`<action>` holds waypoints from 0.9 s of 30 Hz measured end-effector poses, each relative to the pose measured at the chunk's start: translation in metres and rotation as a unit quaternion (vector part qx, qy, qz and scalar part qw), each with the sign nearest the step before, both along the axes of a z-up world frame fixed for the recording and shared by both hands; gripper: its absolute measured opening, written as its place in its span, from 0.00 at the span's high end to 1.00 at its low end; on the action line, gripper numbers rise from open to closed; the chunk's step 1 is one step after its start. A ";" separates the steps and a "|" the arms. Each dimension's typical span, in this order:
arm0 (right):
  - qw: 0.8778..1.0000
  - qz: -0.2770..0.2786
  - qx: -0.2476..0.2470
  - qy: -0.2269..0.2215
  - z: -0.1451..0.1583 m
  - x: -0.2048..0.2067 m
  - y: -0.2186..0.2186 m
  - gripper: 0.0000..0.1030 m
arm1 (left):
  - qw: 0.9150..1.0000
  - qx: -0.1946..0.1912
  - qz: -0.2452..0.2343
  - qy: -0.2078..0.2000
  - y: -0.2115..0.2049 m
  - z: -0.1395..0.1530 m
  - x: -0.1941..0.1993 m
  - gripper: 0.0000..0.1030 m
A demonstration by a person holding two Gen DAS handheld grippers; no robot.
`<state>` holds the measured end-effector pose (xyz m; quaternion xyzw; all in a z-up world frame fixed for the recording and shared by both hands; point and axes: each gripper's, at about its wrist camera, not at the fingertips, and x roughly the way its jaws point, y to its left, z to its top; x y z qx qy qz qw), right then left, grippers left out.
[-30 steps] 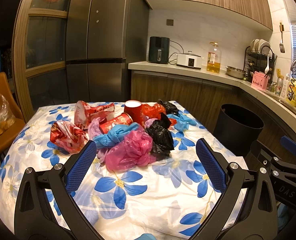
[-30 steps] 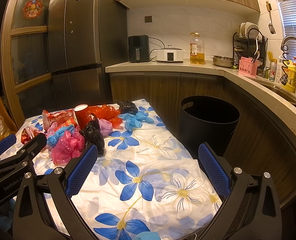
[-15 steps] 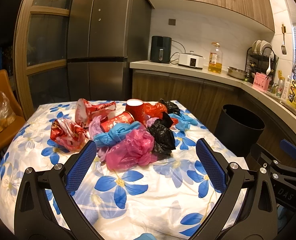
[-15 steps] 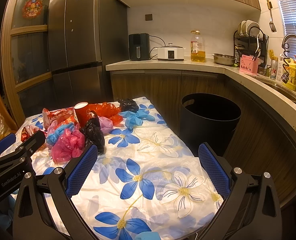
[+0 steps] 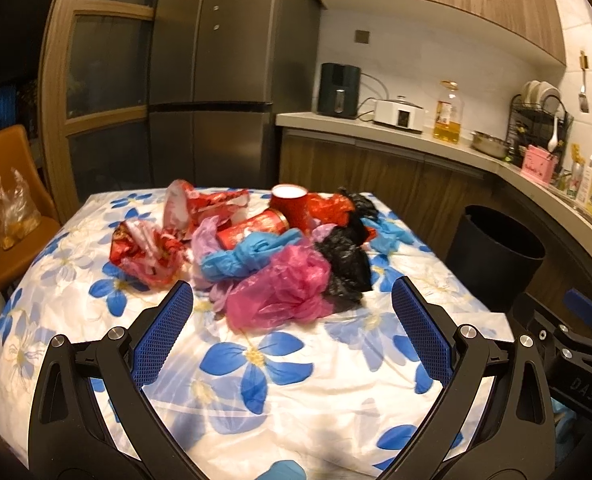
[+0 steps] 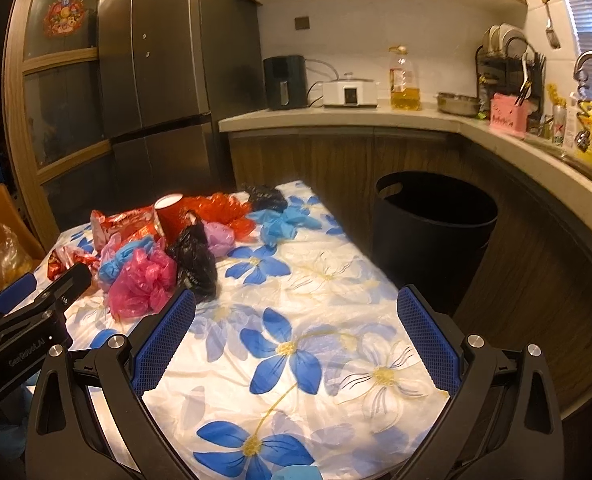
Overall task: Collect trash
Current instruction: 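Reach the left tool to the pink bag while the right tool reaches the black bag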
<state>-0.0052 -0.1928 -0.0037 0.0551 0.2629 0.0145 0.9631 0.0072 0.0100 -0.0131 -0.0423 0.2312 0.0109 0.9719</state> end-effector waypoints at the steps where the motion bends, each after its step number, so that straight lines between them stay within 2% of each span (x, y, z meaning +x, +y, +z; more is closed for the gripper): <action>1: 1.000 0.005 0.002 0.004 -0.002 0.002 0.002 0.05 | 1.000 -0.002 0.004 0.002 0.003 -0.002 0.001 0.05; 7: 0.999 0.034 0.005 0.004 -0.012 0.009 0.009 0.05 | 1.000 -0.010 0.011 0.017 0.015 -0.014 0.008 0.05; 11: 0.998 0.059 0.006 0.019 -0.022 0.021 0.016 0.05 | 1.000 -0.010 0.011 0.025 0.017 -0.022 0.016 0.05; 15: 0.997 0.067 0.001 0.031 -0.031 0.035 0.020 0.10 | 0.999 -0.011 0.013 0.032 0.019 -0.031 0.028 0.06; 21: 0.996 0.078 0.014 0.034 -0.041 0.062 0.021 0.13 | 0.999 -0.011 0.017 0.046 0.022 -0.046 0.055 0.13; 27: 0.993 0.105 0.035 0.034 -0.050 0.091 0.025 0.22 | 0.998 -0.024 0.014 0.060 0.025 -0.061 0.082 0.28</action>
